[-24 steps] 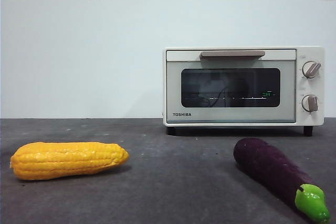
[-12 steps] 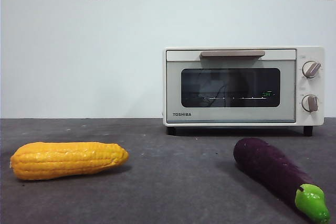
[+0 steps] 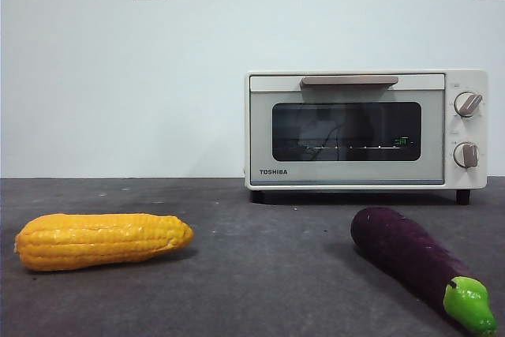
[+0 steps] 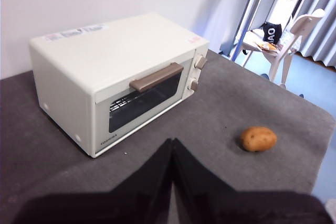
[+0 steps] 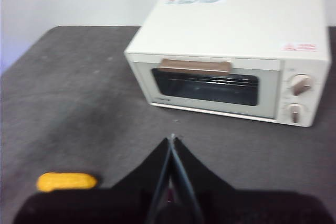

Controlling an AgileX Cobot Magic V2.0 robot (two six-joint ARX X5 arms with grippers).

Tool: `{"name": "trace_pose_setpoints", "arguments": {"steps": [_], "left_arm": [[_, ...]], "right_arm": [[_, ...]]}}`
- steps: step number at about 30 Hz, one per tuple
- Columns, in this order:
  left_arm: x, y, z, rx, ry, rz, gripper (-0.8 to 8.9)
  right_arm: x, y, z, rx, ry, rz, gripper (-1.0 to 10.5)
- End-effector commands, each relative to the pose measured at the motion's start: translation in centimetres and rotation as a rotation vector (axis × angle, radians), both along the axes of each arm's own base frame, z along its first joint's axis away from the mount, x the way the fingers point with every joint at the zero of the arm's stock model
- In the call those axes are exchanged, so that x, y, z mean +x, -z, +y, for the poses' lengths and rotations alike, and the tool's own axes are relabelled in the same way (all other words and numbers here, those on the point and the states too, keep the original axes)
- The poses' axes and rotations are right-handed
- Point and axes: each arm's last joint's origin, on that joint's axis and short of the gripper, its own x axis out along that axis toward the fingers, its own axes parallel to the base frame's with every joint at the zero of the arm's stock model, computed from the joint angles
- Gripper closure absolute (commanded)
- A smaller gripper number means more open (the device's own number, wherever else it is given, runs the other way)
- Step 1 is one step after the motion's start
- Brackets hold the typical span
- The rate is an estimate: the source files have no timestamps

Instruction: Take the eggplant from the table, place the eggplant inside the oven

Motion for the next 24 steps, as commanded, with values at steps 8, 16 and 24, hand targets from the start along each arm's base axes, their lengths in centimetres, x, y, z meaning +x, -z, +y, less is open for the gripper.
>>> {"name": "trace_pose_setpoints", "arguments": {"steps": [8, 16, 24], "left_arm": [[1.7, 0.7, -1.4, 0.020, 0.050, -0.005, 8.19], [3.0, 1.2, -2.6, 0.016, 0.077, -0.017, 8.19], [4.8, 1.4, -4.1, 0.039, 0.063, -0.005, 8.19]], "right_arm": [[-0.2, -0.2, 0.1, 0.022, -0.039, -0.010, 5.8], [-0.4, 0.2, 0.1, 0.026, -0.046, 0.040, 3.8], [-0.7, 0.6, 0.3, 0.048, -0.087, 0.088, 3.8]]}}
